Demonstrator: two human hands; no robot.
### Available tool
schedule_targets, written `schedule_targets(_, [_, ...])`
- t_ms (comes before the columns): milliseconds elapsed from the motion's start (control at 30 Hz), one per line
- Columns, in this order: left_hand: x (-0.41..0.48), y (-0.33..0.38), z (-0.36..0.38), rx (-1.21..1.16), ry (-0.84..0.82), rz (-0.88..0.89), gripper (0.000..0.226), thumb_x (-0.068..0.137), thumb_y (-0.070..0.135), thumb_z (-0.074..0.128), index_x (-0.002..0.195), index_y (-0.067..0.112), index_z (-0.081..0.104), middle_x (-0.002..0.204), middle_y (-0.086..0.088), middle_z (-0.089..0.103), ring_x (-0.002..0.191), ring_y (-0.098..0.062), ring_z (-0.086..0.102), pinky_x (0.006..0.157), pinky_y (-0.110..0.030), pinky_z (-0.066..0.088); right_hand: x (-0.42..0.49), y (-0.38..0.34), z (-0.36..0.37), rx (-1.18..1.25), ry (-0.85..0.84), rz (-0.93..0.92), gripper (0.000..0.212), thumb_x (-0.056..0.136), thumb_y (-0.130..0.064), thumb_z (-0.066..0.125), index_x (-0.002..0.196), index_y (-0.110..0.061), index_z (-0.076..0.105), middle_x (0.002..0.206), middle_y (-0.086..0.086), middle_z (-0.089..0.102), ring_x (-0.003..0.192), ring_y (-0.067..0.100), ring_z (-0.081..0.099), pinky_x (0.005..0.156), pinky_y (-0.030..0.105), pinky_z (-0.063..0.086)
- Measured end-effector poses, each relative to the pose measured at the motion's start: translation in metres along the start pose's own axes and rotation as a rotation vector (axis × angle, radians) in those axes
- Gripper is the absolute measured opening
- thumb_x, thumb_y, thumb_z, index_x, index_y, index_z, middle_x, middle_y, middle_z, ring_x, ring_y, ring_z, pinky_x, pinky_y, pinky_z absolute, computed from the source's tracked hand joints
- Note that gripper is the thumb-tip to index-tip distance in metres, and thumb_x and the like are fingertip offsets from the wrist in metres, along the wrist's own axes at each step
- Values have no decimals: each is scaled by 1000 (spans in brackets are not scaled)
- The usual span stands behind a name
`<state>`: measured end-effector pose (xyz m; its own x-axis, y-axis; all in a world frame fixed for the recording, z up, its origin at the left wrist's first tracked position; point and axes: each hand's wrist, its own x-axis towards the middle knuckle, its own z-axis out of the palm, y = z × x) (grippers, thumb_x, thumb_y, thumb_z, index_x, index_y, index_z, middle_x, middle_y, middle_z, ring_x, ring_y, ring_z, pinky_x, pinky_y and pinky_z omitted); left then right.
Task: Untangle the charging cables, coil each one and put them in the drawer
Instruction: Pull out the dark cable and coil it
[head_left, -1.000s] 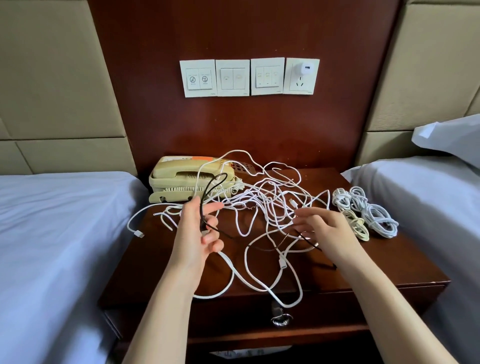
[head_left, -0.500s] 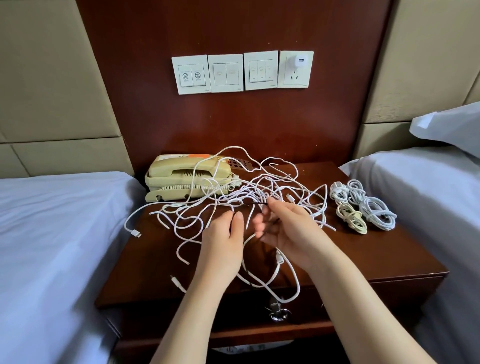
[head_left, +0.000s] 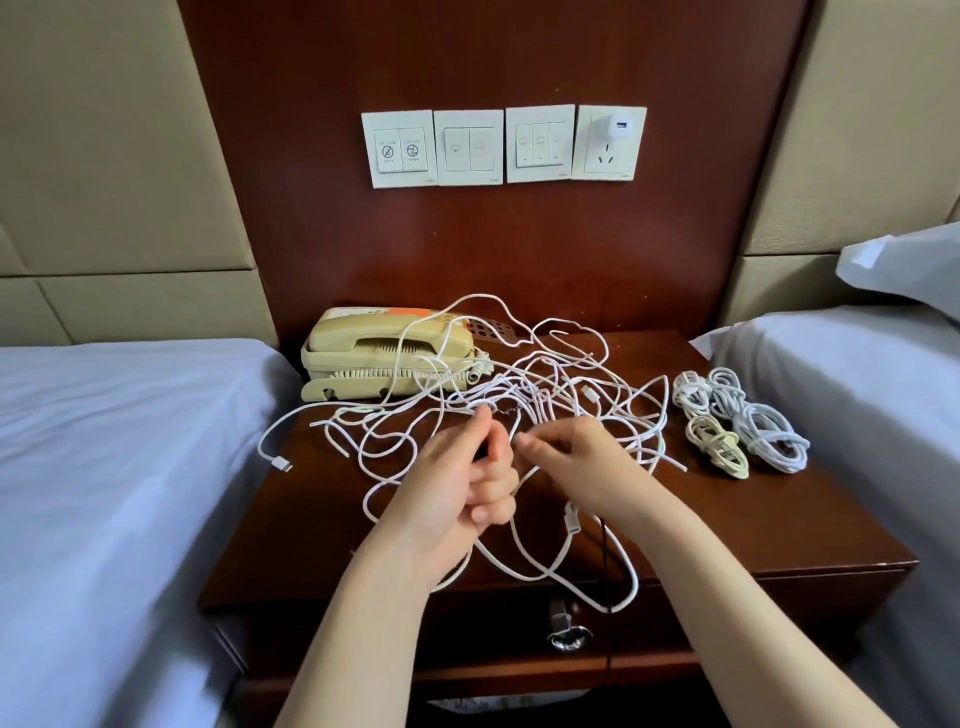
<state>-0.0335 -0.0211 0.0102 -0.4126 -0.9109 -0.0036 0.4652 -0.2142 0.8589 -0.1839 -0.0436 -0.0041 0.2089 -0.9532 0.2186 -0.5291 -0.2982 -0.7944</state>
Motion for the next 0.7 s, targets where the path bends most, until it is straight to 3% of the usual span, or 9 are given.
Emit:
schedule_targets(100, [2,2,-4,-68,55,41,39,97,29,39,62,11,44,51,6,23,38,-4,21,34,-15,23,-11,-6,4,-122,-185,-73,28,95,-20,55,70,-20,68,55,2,46,51,10,36,52,24,31])
schedule_targets(233, [6,0,-5,-47,135,81,36,101,26,36,69,9,43,51,6,24,38,-5,23,37,-17,30,-27,-19,6,-177,-284,-101,17,93,-22,58,84,-17,73,55,-3,48,50,8,36,52,19,31])
schedule_targets(400, [14,-6,-10,221,271,153,35,103,21,31,73,8,44,51,4,29,38,-5,29,44,-18,42,-35,-28,7,-221,-239,-168,19,94,-19,56,84,-13,71,51,-8,49,49,9,40,51,17,31])
schedule_targets(533, [16,-10,-20,581,373,177,38,101,15,32,70,7,53,60,-3,50,47,-9,49,49,-22,46,-37,-37,8,-140,-106,-226,22,96,-15,52,79,-10,66,54,-7,49,49,6,42,51,15,31])
schedule_targets(633, [15,-13,-16,601,320,101,40,101,15,33,69,8,55,54,0,54,49,-14,55,67,-38,57,-35,-39,5,-24,45,-228,23,96,-11,52,78,-5,66,54,-16,56,52,-2,53,53,8,36])
schedule_targets(700, [12,-14,-7,523,223,12,37,101,12,31,70,5,49,48,3,45,39,-10,44,55,-32,52,-32,-35,3,36,117,-204,22,95,-14,54,78,-7,66,60,-8,64,57,0,60,56,10,41])
